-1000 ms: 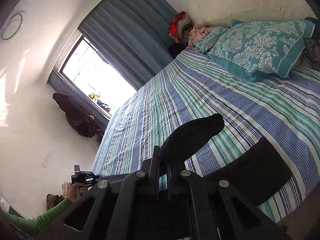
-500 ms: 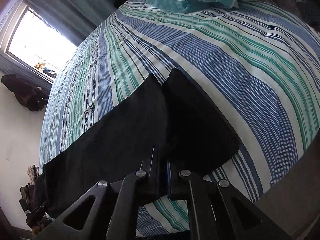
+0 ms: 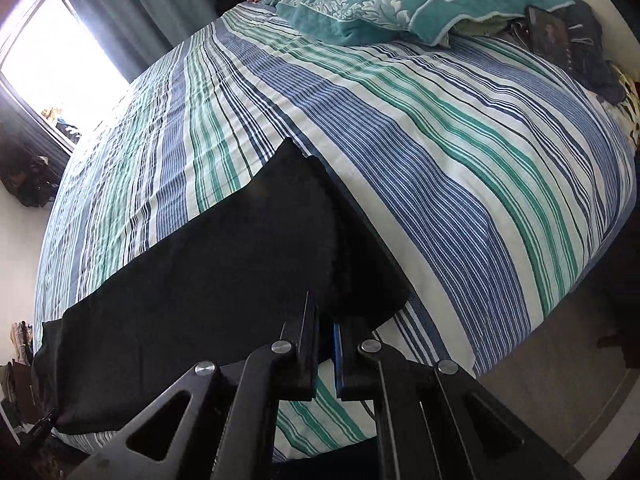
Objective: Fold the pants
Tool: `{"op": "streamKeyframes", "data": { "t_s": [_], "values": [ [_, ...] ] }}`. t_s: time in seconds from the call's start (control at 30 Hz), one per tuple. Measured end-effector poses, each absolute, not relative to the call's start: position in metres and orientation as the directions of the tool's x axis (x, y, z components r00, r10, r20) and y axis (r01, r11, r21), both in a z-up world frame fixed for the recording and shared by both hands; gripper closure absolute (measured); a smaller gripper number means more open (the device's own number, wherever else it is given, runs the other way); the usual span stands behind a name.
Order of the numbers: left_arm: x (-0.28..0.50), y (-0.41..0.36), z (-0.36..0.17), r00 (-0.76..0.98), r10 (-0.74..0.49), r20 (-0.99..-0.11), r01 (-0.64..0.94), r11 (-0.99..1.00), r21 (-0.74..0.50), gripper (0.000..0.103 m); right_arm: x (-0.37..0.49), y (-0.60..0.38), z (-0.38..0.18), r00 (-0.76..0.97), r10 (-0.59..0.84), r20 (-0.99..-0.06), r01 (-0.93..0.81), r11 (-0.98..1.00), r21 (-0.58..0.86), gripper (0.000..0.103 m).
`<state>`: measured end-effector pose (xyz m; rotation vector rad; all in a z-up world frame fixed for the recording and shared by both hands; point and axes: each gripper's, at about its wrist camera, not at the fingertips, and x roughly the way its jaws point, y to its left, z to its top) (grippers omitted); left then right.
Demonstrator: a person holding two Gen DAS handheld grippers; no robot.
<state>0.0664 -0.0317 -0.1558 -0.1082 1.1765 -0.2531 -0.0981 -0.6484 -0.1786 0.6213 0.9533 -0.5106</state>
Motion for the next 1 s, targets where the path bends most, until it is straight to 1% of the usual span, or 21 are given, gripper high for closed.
{"op": "streamKeyframes", "data": {
  "t_s": [0.07, 0.23, 0.4, 0.5, 0.53, 0.57, 0.6, 0.63, 0.67, 0.73, 0.8, 0.83, 0.87, 0.93, 1.0],
  "values": [
    [0.064, -0.033, -0.153, 0.368, -0.253, -0.895, 0.159, 0.965, -0.208, 0.094, -0.103, -0.647, -0.173, 0.501, -0.146, -0.853, 0.653, 0.711, 0.262, 0.097],
    [0.065, -0.037, -0.16, 0.34, -0.23, -0.912, 0.162, 0.969, -0.184, 0.094, -0.098, -0.649, -0.183, 0.448, -0.151, -0.881, 0.676, 0.703, 0.223, 0.097],
    [0.071, -0.048, -0.163, 0.337, -0.196, -0.921, 0.18, 0.973, -0.141, 0.093, -0.097, -0.647, -0.182, 0.441, -0.171, -0.881, 0.682, 0.702, 0.206, 0.097],
    [0.066, -0.053, -0.165, 0.339, -0.182, -0.923, 0.198, 0.973, -0.119, 0.09, -0.096, -0.645, -0.18, 0.432, -0.189, -0.882, 0.686, 0.703, 0.185, 0.096],
    [0.066, -0.056, -0.164, 0.332, -0.18, -0.926, 0.2, 0.973, -0.117, 0.084, -0.096, -0.644, -0.178, 0.431, -0.2, -0.88, 0.688, 0.703, 0.177, 0.088],
    [0.064, -0.055, -0.162, 0.319, -0.174, -0.932, 0.202, 0.973, -0.112, 0.07, -0.097, -0.642, -0.175, 0.432, -0.21, -0.877, 0.69, 0.703, 0.172, 0.075],
    [0.058, -0.049, -0.159, 0.309, -0.168, -0.936, 0.206, 0.973, -0.106, 0.062, -0.1, -0.64, -0.172, 0.438, -0.209, -0.874, 0.687, 0.705, 0.176, 0.064],
    [0.052, -0.044, -0.155, 0.303, -0.159, -0.939, 0.21, 0.973, -0.097, 0.048, -0.103, -0.638, -0.169, 0.444, -0.211, -0.871, 0.687, 0.704, 0.18, 0.037],
    [0.045, -0.039, -0.151, 0.302, -0.149, -0.942, 0.215, 0.973, -0.085, 0.044, -0.108, -0.634, -0.163, 0.45, -0.227, -0.863, 0.688, 0.704, 0.174, 0.025],
    [0.032, -0.024, -0.137, 0.314, -0.141, -0.939, 0.214, 0.974, -0.075, 0.044, -0.121, -0.624, -0.149, 0.461, -0.285, -0.841, 0.694, 0.705, 0.142, 0.025],
    [0.029, -0.005, -0.117, 0.384, -0.14, -0.913, 0.187, 0.98, -0.071, 0.044, -0.133, -0.611, -0.133, 0.454, -0.363, -0.813, 0.711, 0.698, 0.086, 0.025],
    [0.033, 0.003, -0.108, 0.428, -0.133, -0.894, 0.167, 0.984, -0.066, 0.042, -0.137, -0.601, -0.123, 0.462, -0.399, -0.792, 0.712, 0.699, 0.063, 0.025],
    [0.04, 0.01, -0.101, 0.465, -0.132, -0.875, 0.15, 0.986, -0.069, 0.037, -0.138, -0.589, -0.114, 0.479, -0.422, -0.77, 0.704, 0.708, 0.05, 0.025],
    [0.065, 0.013, -0.097, 0.511, -0.137, -0.849, 0.144, 0.987, -0.072, 0.03, -0.13, -0.562, -0.101, 0.531, -0.41, -0.742, 0.656, 0.752, 0.054, 0.024],
    [0.095, 0.02, -0.111, 0.542, -0.114, -0.833, 0.165, 0.986, -0.028, 0.03, -0.108, -0.529, -0.098, 0.584, -0.337, -0.739, 0.572, 0.817, 0.079, 0.022]
  ]
}}
